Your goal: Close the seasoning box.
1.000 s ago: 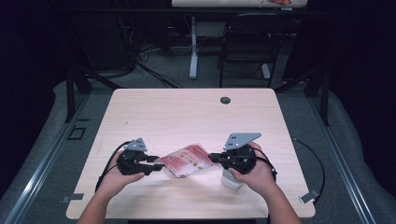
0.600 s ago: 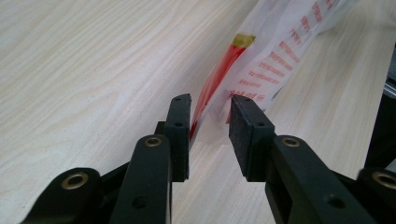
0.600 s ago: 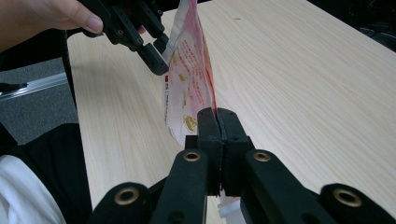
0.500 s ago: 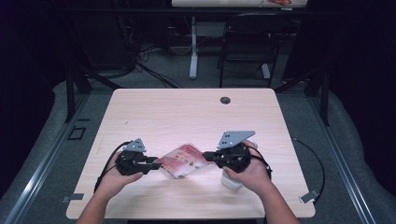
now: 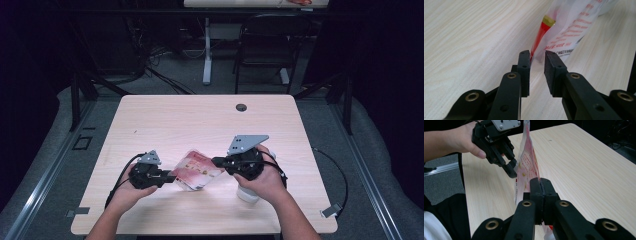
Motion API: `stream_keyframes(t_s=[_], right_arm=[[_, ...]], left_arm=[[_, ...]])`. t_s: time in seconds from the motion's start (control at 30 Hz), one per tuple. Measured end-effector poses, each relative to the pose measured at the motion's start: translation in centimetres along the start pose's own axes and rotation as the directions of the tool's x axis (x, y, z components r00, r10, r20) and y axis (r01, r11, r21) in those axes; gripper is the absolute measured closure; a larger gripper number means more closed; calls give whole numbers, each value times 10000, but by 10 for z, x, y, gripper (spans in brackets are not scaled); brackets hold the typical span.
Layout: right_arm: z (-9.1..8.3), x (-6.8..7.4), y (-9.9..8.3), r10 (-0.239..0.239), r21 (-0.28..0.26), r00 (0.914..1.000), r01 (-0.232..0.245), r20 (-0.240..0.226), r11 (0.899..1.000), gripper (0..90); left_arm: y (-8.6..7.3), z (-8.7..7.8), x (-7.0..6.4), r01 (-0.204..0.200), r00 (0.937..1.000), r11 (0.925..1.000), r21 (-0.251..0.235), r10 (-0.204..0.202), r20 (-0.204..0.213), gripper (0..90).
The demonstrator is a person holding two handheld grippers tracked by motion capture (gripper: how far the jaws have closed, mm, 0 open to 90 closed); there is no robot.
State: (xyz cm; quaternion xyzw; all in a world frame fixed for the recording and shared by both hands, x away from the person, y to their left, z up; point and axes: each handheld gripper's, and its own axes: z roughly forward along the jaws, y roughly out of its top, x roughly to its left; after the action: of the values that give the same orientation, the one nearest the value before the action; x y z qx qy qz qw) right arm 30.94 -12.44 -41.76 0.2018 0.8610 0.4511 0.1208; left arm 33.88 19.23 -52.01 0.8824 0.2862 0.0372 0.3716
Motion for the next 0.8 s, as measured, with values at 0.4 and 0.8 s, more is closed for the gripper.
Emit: stream_keyframes(t_s=[0.4, 0.8], right_arm=[[6, 3, 6, -69, 9, 9999, 69, -89, 10000, 888], [9, 4, 10, -297, 26, 9995, 297, -124, 9996, 875]], left_arm=[[-5, 10, 1, 157, 9998, 9998, 139, -159, 144, 729], [-4, 5, 2, 232, 9997, 9995, -192, -230, 124, 629]])
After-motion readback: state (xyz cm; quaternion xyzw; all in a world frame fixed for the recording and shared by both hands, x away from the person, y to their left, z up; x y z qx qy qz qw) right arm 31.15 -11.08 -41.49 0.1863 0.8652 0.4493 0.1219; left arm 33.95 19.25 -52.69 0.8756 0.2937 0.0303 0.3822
